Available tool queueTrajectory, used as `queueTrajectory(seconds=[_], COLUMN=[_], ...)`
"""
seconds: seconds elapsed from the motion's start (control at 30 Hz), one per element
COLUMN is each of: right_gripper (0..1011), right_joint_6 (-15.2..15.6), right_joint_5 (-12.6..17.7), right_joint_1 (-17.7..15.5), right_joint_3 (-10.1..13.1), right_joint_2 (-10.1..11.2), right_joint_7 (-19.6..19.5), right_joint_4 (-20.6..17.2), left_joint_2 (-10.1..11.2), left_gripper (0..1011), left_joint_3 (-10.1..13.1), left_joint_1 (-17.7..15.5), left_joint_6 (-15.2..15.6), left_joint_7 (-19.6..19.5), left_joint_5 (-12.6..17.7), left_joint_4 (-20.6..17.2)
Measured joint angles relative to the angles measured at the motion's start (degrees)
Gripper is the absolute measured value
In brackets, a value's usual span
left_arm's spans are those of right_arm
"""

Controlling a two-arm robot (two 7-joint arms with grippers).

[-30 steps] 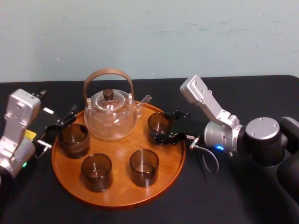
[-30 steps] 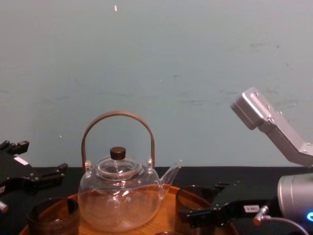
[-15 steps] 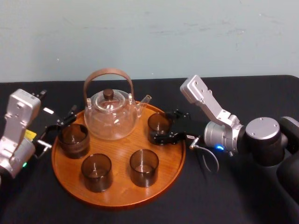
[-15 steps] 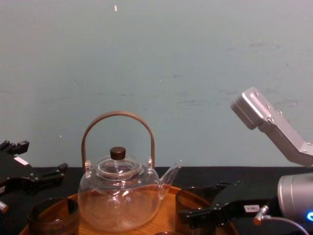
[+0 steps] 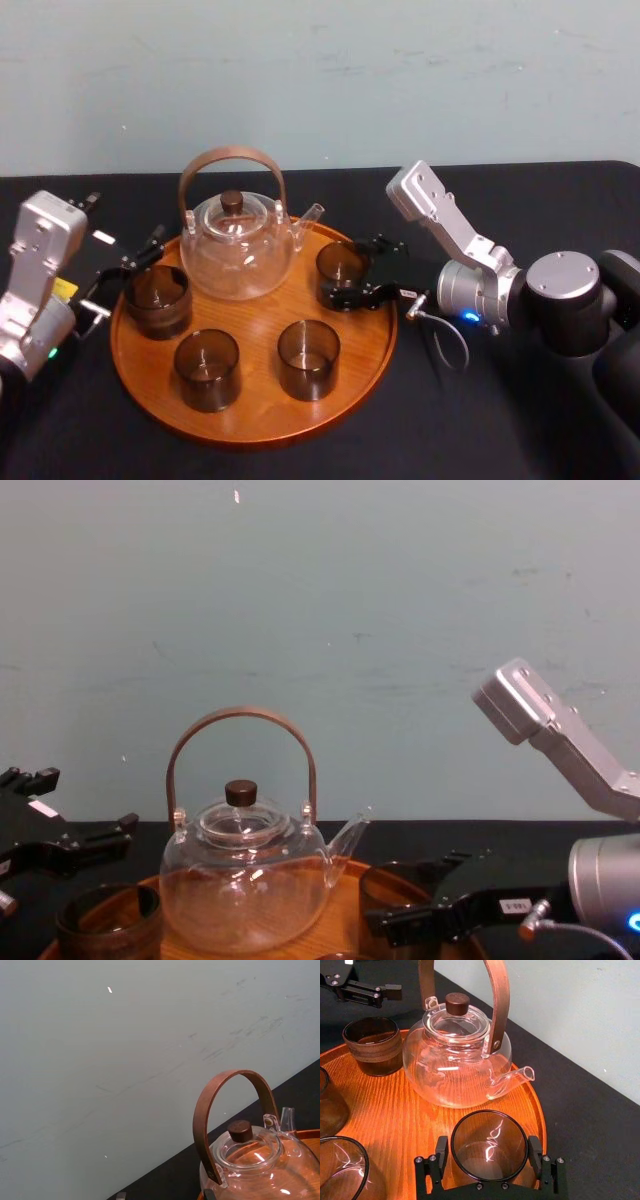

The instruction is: Pick up the glass from the table and place it on the tray.

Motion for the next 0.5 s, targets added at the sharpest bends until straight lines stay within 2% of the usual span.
queueTrajectory(seconds=[0.27,0.5], right_gripper=[1002,1002], right_joint_6=[0.02,-0.2], right_joint_5=[0.14,2.21], right_joint_1=[-0.07,-2.65], right_joint_3=[0.06,1.56], right_joint_2=[0.06,2.63], right_joint_7=[0.14,1.68], right_joint_4=[-0.09,-3.75], left_joint_2=[0.0,0.0], left_gripper=[1001,1001], left_joint_3=[0.0,0.0], left_joint_1=[0.0,0.0], left_joint_6=[0.0,0.0], left_joint_7=[0.0,0.0], left_joint_5=[0.0,0.0], left_joint_4=[0.0,0.0])
